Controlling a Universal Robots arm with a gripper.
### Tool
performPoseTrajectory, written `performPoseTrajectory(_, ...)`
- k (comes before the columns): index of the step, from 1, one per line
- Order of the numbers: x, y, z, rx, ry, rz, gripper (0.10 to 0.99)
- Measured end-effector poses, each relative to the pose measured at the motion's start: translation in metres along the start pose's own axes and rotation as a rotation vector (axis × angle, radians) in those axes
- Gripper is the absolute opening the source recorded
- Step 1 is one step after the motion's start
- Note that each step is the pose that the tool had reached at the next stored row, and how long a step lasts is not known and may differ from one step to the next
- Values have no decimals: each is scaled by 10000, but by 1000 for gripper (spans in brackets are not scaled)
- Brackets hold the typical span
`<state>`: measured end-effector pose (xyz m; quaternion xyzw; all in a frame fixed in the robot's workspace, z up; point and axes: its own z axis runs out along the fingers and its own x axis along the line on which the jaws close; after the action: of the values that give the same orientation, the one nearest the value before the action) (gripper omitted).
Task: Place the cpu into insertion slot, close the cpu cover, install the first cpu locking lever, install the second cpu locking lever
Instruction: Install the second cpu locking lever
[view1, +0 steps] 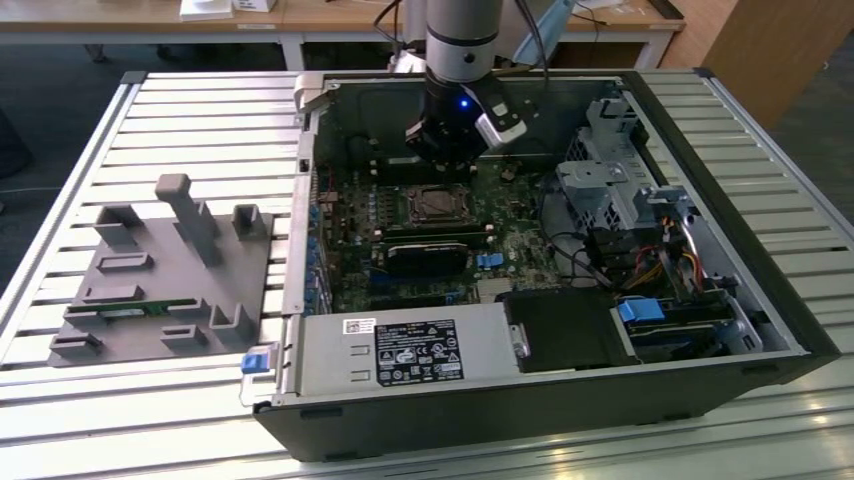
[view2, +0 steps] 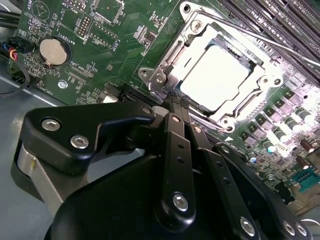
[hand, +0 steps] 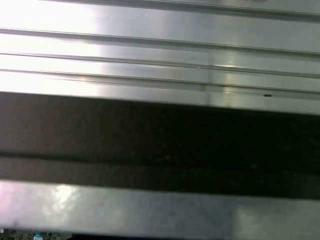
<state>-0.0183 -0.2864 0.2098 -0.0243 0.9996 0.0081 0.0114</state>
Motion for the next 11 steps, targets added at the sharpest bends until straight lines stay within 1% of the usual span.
performPoseTrajectory(11, 1, -27, 0, 0, 0, 0, 106)
